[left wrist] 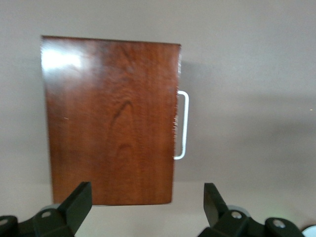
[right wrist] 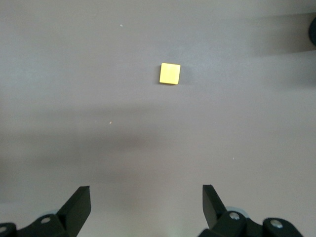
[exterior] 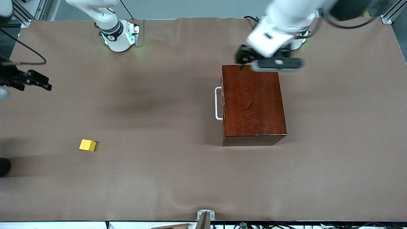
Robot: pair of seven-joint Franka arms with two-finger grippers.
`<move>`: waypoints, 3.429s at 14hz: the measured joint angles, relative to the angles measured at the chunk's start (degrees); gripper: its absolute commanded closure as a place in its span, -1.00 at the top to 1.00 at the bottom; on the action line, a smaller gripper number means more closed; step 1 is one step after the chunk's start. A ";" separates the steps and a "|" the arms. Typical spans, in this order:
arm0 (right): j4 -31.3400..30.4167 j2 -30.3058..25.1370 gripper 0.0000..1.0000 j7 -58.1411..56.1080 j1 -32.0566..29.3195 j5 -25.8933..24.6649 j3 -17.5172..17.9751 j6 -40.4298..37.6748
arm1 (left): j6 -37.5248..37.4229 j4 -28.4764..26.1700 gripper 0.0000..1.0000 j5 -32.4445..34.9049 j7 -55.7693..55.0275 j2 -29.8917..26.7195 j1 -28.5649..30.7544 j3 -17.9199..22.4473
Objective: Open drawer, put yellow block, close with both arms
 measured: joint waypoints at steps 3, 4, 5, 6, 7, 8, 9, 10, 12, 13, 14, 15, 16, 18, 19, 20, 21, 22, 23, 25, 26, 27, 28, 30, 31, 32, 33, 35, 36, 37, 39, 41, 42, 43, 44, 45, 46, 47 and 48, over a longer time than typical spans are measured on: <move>-2.94 3.70 1.00 -0.05 -0.48 0.00 -0.03 6.78 | -0.49 1.73 1.00 8.34 -4.08 4.90 -8.75 0.07; -3.32 5.07 1.00 -0.05 -0.51 0.00 -0.03 8.76 | -0.56 1.83 1.00 10.47 -6.07 6.66 -11.18 0.14; -3.48 6.43 1.00 -0.05 -0.55 0.00 -0.04 10.50 | -0.57 1.88 1.00 11.98 -8.21 8.57 -13.12 0.25; -3.55 7.69 1.00 -0.15 -0.60 0.00 -0.05 12.05 | -0.54 2.00 1.00 13.05 -9.84 10.64 -14.53 0.45; -3.58 8.95 1.00 -0.59 -0.62 0.00 -0.06 13.74 | -0.37 2.28 1.00 14.00 -10.82 12.79 -15.60 0.86; -3.63 10.20 1.00 -1.51 -0.63 -0.03 -0.06 15.62 | 0.19 2.62 1.00 14.54 -11.16 14.79 -16.66 1.73; -3.70 11.56 1.00 -3.13 -0.64 -0.08 -0.07 17.72 | 1.37 2.98 1.00 14.74 -11.22 16.67 -18.00 3.14; -3.77 13.15 1.00 -5.48 -0.67 -0.11 -0.09 19.98 | 2.83 3.35 1.00 14.79 -11.22 18.39 -19.82 5.02; -3.84 16.91 1.00 -9.53 -0.78 -0.12 -0.13 24.66 | 5.27 3.69 1.00 14.82 -11.22 21.38 -25.11 10.10; -3.84 18.86 1.00 -10.36 -0.83 -0.12 -0.16 27.02 | 6.40 3.81 1.00 14.85 -11.31 22.70 -28.35 13.07; -3.83 20.61 1.00 -10.68 -0.88 -0.12 -0.18 29.04 | 6.99 4.02 1.00 14.88 -11.55 23.80 -31.38 15.88; -3.80 22.20 1.00 -10.76 -0.91 -0.12 -0.21 30.71 | 7.29 4.21 1.00 14.92 -11.82 24.73 -33.76 18.12; -3.73 23.73 1.00 -10.73 -0.94 -0.12 -0.25 32.25 | 7.50 4.34 1.00 14.97 -11.92 25.54 -35.17 19.51; -2.89 26.80 1.00 -9.84 -1.20 -0.12 -0.46 34.27 | 7.79 4.48 1.00 15.02 -11.92 26.89 -35.59 20.34; -2.02 28.35 1.00 -8.79 -1.44 -0.12 -0.52 34.57 | 7.88 4.52 1.00 15.03 -11.92 27.42 -35.49 20.75; -1.12 29.83 1.00 -7.36 -1.64 -0.12 -0.53 34.62 | 7.96 4.53 1.00 15.03 -11.92 27.88 -35.36 21.18; -0.35 31.09 1.00 -6.11 -1.76 -0.12 -0.53 34.62 | 8.08 4.55 1.00 15.03 -11.91 28.28 -35.24 21.54; 0.24 32.19 1.00 -5.25 -1.79 -0.12 -0.53 34.63 | 8.41 4.56 1.00 15.03 -11.91 28.72 -35.10 21.66; 0.69 33.11 1.00 -4.66 -1.79 -0.12 -0.51 34.63 | 8.90 4.56 1.00 15.03 -11.91 29.19 -35.04 21.70; 1.11 34.28 1.00 -3.13 -1.79 -0.09 -0.50 34.65 | 9.92 4.57 1.00 15.04 -11.91 30.12 -35.04 21.73; 1.21 34.66 1.00 -1.67 -1.79 -0.05 -0.50 34.70 | 10.29 4.57 1.00 15.04 -11.91 30.56 -35.07 21.84; 1.24 34.98 1.00 0.05 -1.79 -0.05 -0.50 34.72 | 10.60 4.57 1.00 15.04 -11.91 30.93 -35.09 22.19; 1.23 35.26 1.00 1.36 -1.79 -0.05 -0.49 34.72 | 10.82 4.58 1.00 15.04 -11.91 31.23 -35.07 22.61; 1.20 36.02 1.00 2.47 -1.79 -0.05 -0.48 34.78 | 11.01 4.60 1.00 15.04 -11.91 31.68 -35.05 23.03; 1.16 36.70 1.00 2.67 -1.79 -0.05 -0.48 35.28 | 11.07 4.61 1.00 15.04 -11.91 31.79 -35.07 23.04; 0.95 37.44 1.00 2.76 -1.79 -0.05 -0.48 36.39 | 11.30 4.65 1.00 15.04 -11.93 31.83 -35.10 23.04; 0.60 38.10 1.00 2.80 -1.79 -0.05 -0.48 37.76 | 12.18 4.72 1.00 15.04 -12.25 31.84 -35.12 23.04; 0.10 39.22 1.00 2.84 -1.79 -0.04 -0.48 39.80 | 14.22 4.86 1.00 15.05 -13.99 31.84 -35.20 23.02; -0.03 39.57 1.00 2.86 -1.79 -0.04 -0.48 40.36 | 15.12 4.86 1.00 15.05 -14.71 31.84 -35.34 22.99; -0.09 39.70 1.00 2.87 -1.79 -0.04 -0.48 40.59 | 16.07 4.87 1.00 15.05 -15.28 31.84 -35.52 22.96; -0.09 39.70 1.00 2.88 -1.79 -0.04 -0.48 40.67 | 17.36 4.87 1.00 15.05 -15.55 31.84 -35.71 22.92; -0.10 39.70 1.00 2.89 -1.79 -0.04 -0.48 40.67 | 18.61 4.87 1.00 15.05 -15.62 31.84 -35.74 22.82; -0.10 39.70 0.94 2.89 -1.79 -0.04 -0.48 40.67 | 19.53 4.88 1.00 15.05 -15.63 31.84 -35.74 22.74; -0.13 39.70 0.22 2.90 -1.79 -0.04 -0.48 40.67 | 20.68 4.88 1.00 15.03 -15.64 31.84 -35.75 22.62; -0.27 39.70 -0.35 2.91 -1.79 -0.04 -0.48 40.67 | 21.82 4.88 1.00 14.81 -15.69 31.84 -35.76 22.36; -0.44 39.70 -0.70 2.91 -1.79 -0.04 -0.45 40.67 | 22.74 4.88 1.00 14.38 -15.74 31.84 -35.78 22.07; -0.58 39.70 -0.96 2.91 -1.79 -0.04 -0.43 40.67 | 23.26 4.88 1.00 13.98 -15.75 31.84 -35.84 21.94; -0.67 39.70 -1.00 2.92 -1.79 -0.04 -0.43 40.66 | 23.60 4.88 1.00 13.76 -15.75 31.84 -35.85 21.89; -0.70 39.70 -1.00 2.93 -1.79 -0.04 -0.42 40.60 | 24.16 4.88 1.00 13.33 -15.76 31.84 -35.85 21.86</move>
